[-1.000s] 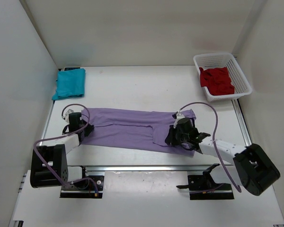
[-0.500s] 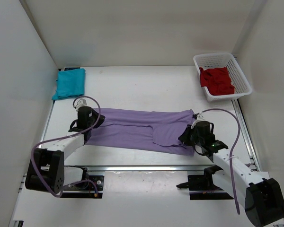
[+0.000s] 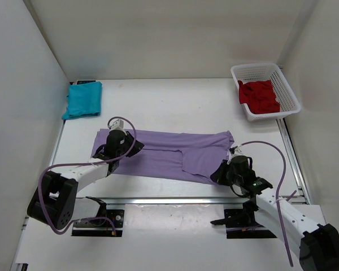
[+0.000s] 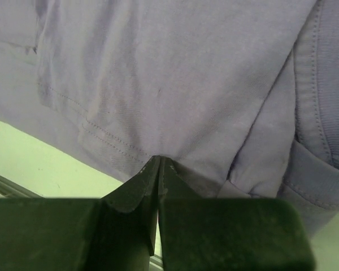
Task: Fold and stack the t-shirts
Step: Fold the other side of the tshirt into a rectangle, then rotate the tshirt 90 degrees
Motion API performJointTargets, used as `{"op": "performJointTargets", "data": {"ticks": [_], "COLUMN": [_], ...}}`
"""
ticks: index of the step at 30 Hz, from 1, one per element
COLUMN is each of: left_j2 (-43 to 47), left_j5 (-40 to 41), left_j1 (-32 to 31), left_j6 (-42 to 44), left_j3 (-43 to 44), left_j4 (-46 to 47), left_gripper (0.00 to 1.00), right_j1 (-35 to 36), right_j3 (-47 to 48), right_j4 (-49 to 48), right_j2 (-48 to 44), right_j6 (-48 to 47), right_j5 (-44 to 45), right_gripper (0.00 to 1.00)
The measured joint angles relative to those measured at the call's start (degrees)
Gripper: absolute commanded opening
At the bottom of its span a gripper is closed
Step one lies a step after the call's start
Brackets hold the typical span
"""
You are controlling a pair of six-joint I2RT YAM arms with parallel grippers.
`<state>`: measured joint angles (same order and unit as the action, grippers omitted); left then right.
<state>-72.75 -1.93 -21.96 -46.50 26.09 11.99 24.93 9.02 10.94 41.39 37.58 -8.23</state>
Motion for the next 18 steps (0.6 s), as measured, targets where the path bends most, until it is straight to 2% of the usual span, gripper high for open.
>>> {"op": "performJointTargets", "data": {"ticks": [5, 9, 14, 18], "left_j2": [0.1, 0.2, -0.6, -1.5], "left_j5": [-3.8, -7.0, -10.8, -15.3], "left_j1": [-0.1, -1.5, -6.5, -8.4], "left_j6": [0.8, 3.0, 7.8, 10.1], "left_j3": [0.1, 3.6, 12.9, 14.8], "left_j4": [-0.4, -4.9, -10.1, -11.3], "left_gripper": [0.28, 0.29, 0.29, 0.29], "right_j1": [-1.9, -5.3, -7.6, -8.3], "right_j3": [3.0, 7.9, 12.5, 17.0], "right_j4": [3.0, 3.3, -6.3, -14.2], "right_j2": [0.7, 4.4, 18.4, 34.5], "right_j6": [-0.7, -3.0, -5.2, -6.0], "right_j5": [-0.3, -0.7, -1.0, -3.0], "right_gripper": [0.04, 0.05, 0.02, 0.0]}}
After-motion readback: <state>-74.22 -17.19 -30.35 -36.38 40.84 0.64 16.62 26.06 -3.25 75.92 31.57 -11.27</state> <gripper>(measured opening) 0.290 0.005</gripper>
